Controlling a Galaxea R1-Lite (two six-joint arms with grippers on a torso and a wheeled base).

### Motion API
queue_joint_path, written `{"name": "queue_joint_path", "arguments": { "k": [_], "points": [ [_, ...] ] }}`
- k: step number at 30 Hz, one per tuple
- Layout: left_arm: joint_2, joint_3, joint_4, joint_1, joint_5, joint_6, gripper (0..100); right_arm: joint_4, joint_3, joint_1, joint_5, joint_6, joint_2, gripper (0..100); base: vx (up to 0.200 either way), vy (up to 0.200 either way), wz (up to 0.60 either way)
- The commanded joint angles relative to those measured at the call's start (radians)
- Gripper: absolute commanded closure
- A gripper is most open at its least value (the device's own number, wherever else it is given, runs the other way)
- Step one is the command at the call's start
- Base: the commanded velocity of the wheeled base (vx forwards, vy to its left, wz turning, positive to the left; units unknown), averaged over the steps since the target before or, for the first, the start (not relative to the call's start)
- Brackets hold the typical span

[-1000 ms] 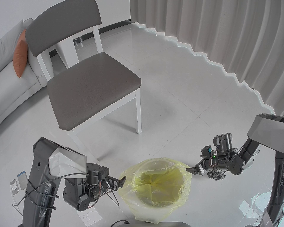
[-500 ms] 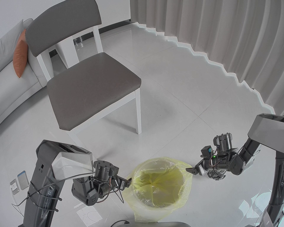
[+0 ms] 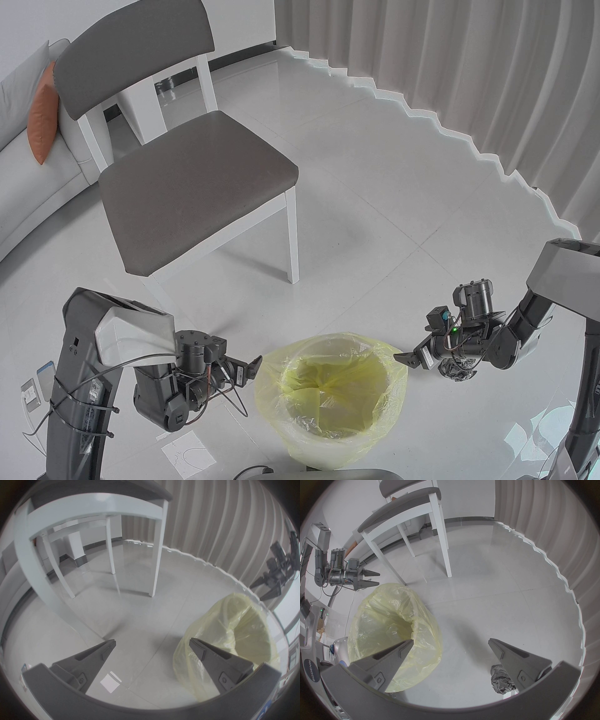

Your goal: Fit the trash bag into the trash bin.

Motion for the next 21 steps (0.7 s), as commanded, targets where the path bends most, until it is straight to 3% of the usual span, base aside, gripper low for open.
{"name": "queue_joint_path", "arguments": {
  "k": [1, 10, 21],
  "points": [
    [-0.021, 0.135, -0.125, 0.047, -0.042, -0.066, 0, 0.003, -0.016, -0.002, 0.001, 0.002, 0.002, 0, 0.000, 0.000, 0.00],
    [-0.049, 0.169, -0.173, 0.056, -0.048, -0.149, 0, 0.029, -0.067, -0.008, 0.001, -0.003, 0.046, 0, 0.000, 0.000, 0.00],
    [-0.110, 0.226, -0.173, 0.038, -0.047, -0.161, 0, 0.225, -0.267, -0.030, -0.001, -0.026, 0.135, 0, 0.000, 0.000, 0.00]
  ]
}}
